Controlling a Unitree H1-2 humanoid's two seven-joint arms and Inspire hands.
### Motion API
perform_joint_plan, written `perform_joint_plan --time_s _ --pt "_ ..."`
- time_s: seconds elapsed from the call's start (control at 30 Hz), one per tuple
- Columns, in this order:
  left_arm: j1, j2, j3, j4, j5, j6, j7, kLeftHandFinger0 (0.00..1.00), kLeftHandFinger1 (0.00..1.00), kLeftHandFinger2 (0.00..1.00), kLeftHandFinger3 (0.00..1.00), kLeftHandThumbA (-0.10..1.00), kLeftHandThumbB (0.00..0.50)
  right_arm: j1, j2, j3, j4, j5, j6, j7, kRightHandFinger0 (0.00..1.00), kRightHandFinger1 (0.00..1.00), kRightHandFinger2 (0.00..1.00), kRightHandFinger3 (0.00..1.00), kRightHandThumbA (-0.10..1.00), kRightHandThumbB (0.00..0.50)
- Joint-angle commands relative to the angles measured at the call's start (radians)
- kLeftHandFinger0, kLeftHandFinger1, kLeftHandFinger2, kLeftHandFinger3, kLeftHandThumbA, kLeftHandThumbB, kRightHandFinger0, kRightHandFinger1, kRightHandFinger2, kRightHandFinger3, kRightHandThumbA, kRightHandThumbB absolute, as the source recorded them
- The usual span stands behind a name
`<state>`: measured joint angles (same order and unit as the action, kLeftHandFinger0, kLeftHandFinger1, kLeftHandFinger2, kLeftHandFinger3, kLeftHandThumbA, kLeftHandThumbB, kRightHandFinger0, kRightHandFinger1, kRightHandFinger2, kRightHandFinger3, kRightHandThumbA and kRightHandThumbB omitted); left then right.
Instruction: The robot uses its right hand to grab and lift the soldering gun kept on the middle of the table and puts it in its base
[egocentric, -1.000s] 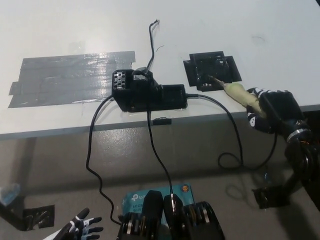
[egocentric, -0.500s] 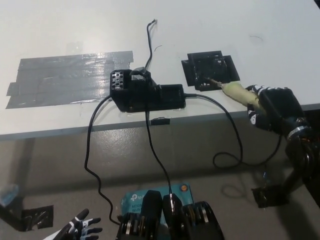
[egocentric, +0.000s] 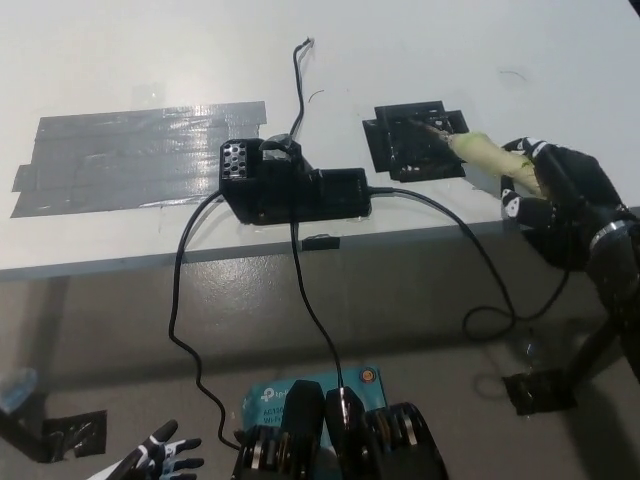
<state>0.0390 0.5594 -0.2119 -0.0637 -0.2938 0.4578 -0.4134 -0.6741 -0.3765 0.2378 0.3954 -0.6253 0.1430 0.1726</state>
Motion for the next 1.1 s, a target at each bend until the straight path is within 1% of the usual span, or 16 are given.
perform_joint_plan --time_s 0.0,0.03,0.07,0.13,0.17,0.27,0.33,0.37,0.43,0.5,0.53,0.63,0.83,0.87,1.0,1.07 --pt "0.002 0.031 0.006 -0.01 0.01 0.012 -0.014 1.0 1.0 1.0 1.0 1.0 0.42 -0.091 -0.015 -0.021 -0.049 0.066 0.04 0.083 0.0 0.27 0.58 0.39 -0.1 0.187" --pt "0.003 0.032 0.005 -0.011 0.007 0.012 -0.012 1.0 1.0 1.0 1.0 1.0 0.413 -0.098 -0.015 -0.02 -0.049 0.072 0.04 0.09 0.0 0.28 0.59 0.42 -0.1 0.177" --pt "0.002 0.034 0.004 -0.011 0.002 0.012 -0.016 1.0 1.0 1.0 1.0 1.0 0.407 -0.111 -0.011 -0.026 -0.051 0.106 0.037 0.117 0.0 0.27 0.57 0.39 -0.1 0.158" --pt "-0.005 0.032 0.003 0.0 0.003 0.012 -0.016 1.0 1.0 1.0 1.0 1.0 0.422 -0.129 -0.01 -0.031 -0.05 0.15 0.034 0.157 0.0 0.28 0.57 0.39 -0.1 0.168" --pt "-0.004 0.031 0.004 -0.001 0.004 0.012 -0.016 1.0 1.0 1.0 1.0 1.0 0.429 -0.134 -0.008 -0.035 -0.053 0.172 0.037 0.175 0.0 0.28 0.57 0.39 -0.1 0.151" --pt "-0.007 0.031 0.006 -0.004 0.007 0.012 -0.013 1.0 1.0 1.0 1.0 1.0 0.406 -0.16 -0.008 -0.039 -0.051 0.25 0.056 0.271 0.0 0.3 0.58 0.38 -0.1 0.121" --pt "-0.008 0.03 0.007 -0.002 0.005 0.012 -0.017 1.0 1.0 1.0 1.0 1.0 0.404 -0.171 -0.015 -0.022 -0.058 0.25 0.069 0.303 0.0 0.31 0.6 0.49 -0.1 0.005" --pt "-0.006 0.033 0.003 -0.009 0.013 0.012 -0.01 1.0 1.0 1.0 1.0 1.0 0.407 -0.194 -0.021 0.0 -0.063 0.254 0.078 0.352 0.0 0.29 0.61 0.65 -0.1 0.001" --pt "-0.006 0.034 0.002 -0.009 0.016 0.012 -0.012 1.0 1.0 1.0 1.0 1.0 0.41 -0.201 -0.023 0.007 -0.067 0.254 0.087 0.364 0.0 0.3 0.63 0.44 -0.1 0.0" --pt "-0.008 0.032 0.0 -0.003 0.02 0.012 -0.016 1.0 1.0 1.0 1.0 1.0 0.418 -0.209 -0.03 0.023 -0.082 0.238 0.116 0.381 0.0 0.34 0.66 0.36 -0.1 0.0" --pt "-0.009 0.031 0.001 -0.001 0.02 0.012 -0.018 1.0 1.0 1.0 1.0 1.0 0.418 -0.209 -0.03 0.023 -0.085 0.241 0.116 0.383 0.0 0.36 0.67 0.36 -0.1 0.0" --pt "-0.014 0.035 -0.001 -0.002 0.007 0.012 -0.02 1.0 1.0 1.0 1.0 1.0 0.419 -0.218 -0.035 0.032 -0.091 0.239 0.11 0.393 0.0 0.41 0.72 0.49 -0.1 0.0" --pt "-0.021 0.031 0.0 0.001 0.017 0.012 -0.02 1.0 1.0 1.0 1.0 1.0 0.409 -0.238 -0.055 0.047 -0.096 0.237 0.065 0.416 0.01 0.44 0.74 0.51 -0.1 0.0" --pt "-0.02 0.032 -0.001 0.0 0.014 0.012 -0.018 1.0 1.0 1.0 1.0 1.0 0.41 -0.245 -0.058 0.043 -0.098 0.24 0.089 0.424 0.07 0.5 0.77 0.52 -0.1 0.0" --pt "-0.018 0.034 -0.001 -0.002 0.011 0.012 -0.017 1.0 1.0 1.0 1.0 1.0 0.422 -0.259 -0.069 0.032 -0.072 0.256 0.057 0.421 0.01 0.41 0.62 0.38 -0.1 0.0" --pt "-0.019 0.033 -0.001 -0.002 0.005 0.012 -0.017 1.0 1.0 1.0 1.0 1.0 0.415 -0.265 -0.075 0.024 -0.06 0.261 0.052 0.416 0.0 0.35 0.54 0.33 -0.1 0.026"
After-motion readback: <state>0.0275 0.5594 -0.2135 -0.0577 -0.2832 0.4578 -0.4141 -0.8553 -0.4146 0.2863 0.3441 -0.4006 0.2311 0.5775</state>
